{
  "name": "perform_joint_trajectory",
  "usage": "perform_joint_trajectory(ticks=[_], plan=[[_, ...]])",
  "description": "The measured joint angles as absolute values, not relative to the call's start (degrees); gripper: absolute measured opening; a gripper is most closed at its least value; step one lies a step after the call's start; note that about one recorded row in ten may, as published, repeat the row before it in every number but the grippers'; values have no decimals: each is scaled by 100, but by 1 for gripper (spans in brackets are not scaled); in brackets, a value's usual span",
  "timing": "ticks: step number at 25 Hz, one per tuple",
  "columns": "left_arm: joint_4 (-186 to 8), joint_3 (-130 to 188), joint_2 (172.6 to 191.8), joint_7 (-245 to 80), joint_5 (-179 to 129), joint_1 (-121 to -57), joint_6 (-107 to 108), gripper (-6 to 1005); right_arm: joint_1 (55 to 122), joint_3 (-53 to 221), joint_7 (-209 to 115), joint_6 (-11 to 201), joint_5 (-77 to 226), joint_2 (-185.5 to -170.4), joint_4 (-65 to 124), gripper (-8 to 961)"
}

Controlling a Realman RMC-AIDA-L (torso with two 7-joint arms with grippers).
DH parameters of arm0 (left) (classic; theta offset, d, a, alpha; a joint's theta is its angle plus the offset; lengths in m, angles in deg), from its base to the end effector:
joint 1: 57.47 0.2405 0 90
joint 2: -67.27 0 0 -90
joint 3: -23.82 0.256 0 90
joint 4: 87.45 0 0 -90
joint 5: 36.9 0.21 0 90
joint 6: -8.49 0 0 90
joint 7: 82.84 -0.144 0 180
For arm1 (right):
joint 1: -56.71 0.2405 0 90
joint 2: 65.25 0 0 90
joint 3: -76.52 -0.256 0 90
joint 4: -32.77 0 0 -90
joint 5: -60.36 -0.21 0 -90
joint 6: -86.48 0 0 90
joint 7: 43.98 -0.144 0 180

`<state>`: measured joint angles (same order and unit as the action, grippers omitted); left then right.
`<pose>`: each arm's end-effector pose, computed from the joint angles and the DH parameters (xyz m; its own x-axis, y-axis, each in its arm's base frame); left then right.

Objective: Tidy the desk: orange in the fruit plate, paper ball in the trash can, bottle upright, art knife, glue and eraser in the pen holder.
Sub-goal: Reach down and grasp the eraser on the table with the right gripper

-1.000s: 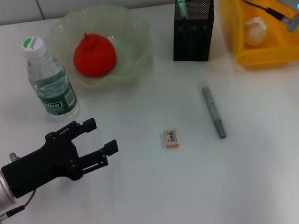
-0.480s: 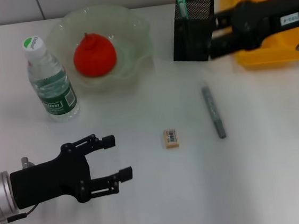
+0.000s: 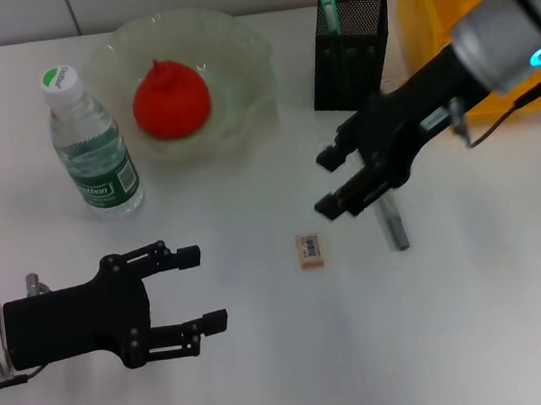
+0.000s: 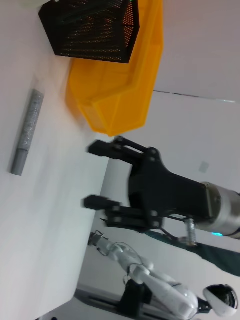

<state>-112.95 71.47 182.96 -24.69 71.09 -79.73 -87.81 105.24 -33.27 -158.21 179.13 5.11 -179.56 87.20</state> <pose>-0.3000 0.2568 -0.0188 0.8107 0.2339 0.5367 0.3192 -0.9451 -0.0702 0.1337 0.3790 -0.0061 0.9593 -0.2725 0.0746 -0.2735 -0.9619 0.0044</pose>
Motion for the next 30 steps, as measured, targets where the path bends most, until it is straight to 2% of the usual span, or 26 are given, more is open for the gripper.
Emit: perform_joint_trajectory(ticks=[5,6,7,11,30], plan=[[-11458,7149,18325,-2486,7411,-8013,-8695,847,10556,-2526,-15847,17352,748,-18104,8749,692],[-11509,7141,18345,-2487,7484,-8016,-8681,847,10582,-2281,-15847,17153,920,-18210,8752,692],[-11509,7141,18345,-2487,7484,-8016,-8681,847,10582,-2281,-15847,17153,920,-18210,8752,692],[-11549,7109,18349,-2487,7497,-8015,-8668,847,10676,-1955,-15844,16725,1537,-18466,8678,693],[-11541,7102,18364,-2425,7491,-8015,-8622,847,10768,-1133,-15671,15909,1275,-18478,8126,689]])
